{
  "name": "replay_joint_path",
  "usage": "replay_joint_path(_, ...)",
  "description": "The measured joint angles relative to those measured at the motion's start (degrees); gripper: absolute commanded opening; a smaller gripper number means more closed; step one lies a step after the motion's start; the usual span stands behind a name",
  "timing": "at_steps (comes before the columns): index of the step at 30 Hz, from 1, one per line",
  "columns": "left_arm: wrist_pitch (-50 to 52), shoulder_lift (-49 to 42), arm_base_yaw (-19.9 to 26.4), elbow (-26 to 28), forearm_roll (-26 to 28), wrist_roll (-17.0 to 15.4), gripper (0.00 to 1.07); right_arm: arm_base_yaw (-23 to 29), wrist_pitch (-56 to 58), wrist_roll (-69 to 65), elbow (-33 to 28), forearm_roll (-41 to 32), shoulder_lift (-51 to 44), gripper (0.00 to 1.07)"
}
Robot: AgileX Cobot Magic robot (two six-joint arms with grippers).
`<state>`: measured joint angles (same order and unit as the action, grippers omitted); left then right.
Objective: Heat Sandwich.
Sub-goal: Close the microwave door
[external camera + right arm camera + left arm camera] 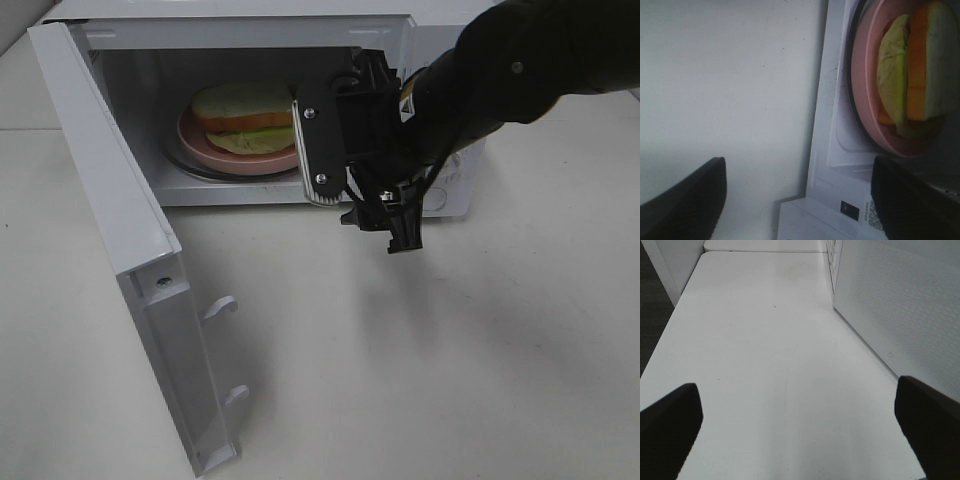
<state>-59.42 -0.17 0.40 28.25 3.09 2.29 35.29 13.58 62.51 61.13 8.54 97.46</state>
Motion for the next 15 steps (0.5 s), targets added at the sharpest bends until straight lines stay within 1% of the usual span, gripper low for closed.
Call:
replay_joint_path(4, 0.00, 0.00, 0.00, 0.00, 0.00, 0.00, 1.04, 0.00, 0.00, -0.29, -5.90, 0.00, -5.96, 0.76)
replay_joint_path(5, 0.00, 0.00, 0.00, 0.00, 0.00, 0.00, 1.04, 0.00, 0.00, -0.29, -5.90, 0.00, -5.96, 0.76)
replay_joint_path(8, 0.00, 0.00, 0.00, 0.00, 0.00, 0.00, 1.04, 0.00, 0.00, -1.38, -8.71, 0.00, -9.40, 0.76)
replay_joint_path(9, 0.00, 0.00, 0.00, 0.00, 0.00, 0.00, 1.04, 0.00, 0.00, -1.89, -10.66, 0.00, -11.86, 0.76)
replay_joint_path(11, 0.00, 0.00, 0.00, 0.00, 0.00, 0.00, 1.04, 0.00, 0.00, -2.41, -11.40, 0.00, -12.89, 0.76)
replay_joint_path(14, 0.00, 0.00, 0.00, 0.00, 0.00, 0.00, 1.04, 0.00, 0.29, -4.58, -14.67, -0.06, -17.82, 0.76)
replay_joint_path(15, 0.00, 0.00, 0.00, 0.00, 0.00, 0.00, 1.04, 0.00, 0.29, -4.58, -14.67, -0.06, -17.82, 0.76)
